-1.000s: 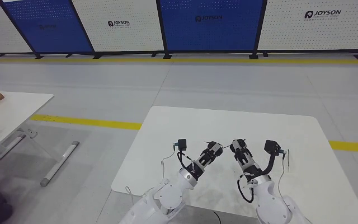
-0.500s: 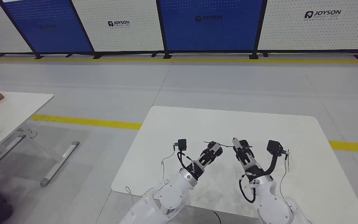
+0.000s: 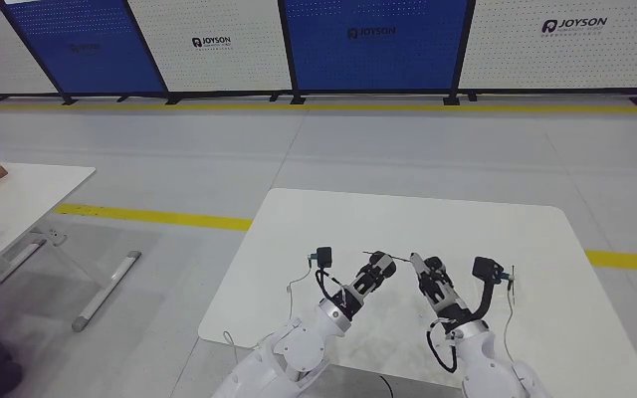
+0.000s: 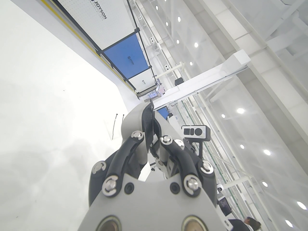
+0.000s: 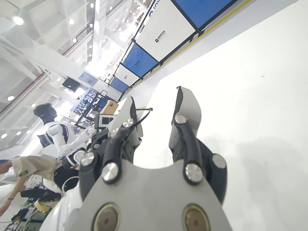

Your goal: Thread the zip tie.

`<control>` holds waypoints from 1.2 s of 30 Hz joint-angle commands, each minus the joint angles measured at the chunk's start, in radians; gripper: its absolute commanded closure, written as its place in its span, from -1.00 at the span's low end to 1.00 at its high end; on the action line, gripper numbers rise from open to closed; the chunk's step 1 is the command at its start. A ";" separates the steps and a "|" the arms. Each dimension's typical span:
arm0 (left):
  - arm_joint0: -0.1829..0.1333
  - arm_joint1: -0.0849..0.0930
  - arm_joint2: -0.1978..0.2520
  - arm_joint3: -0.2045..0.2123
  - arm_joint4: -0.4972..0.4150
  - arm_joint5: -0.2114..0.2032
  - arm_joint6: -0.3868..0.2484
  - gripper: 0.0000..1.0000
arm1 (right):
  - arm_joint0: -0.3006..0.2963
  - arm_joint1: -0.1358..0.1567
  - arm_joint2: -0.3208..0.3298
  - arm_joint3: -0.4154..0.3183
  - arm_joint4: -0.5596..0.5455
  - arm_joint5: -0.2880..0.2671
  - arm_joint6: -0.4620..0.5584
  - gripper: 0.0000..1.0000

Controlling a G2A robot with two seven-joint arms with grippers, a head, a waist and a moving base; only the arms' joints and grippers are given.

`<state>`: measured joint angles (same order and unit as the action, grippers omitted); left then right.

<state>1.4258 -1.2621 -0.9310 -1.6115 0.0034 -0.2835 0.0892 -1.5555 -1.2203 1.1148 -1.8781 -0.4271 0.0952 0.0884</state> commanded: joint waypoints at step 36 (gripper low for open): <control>0.000 0.000 0.000 0.000 0.000 0.001 0.000 1.00 | 0.049 -0.008 0.043 0.036 0.098 -0.031 0.210 1.00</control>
<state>1.4258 -1.2621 -0.9310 -1.6115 0.0034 -0.2835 0.0892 -1.5088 -1.2287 1.1578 -1.8439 -0.3299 0.0647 0.2930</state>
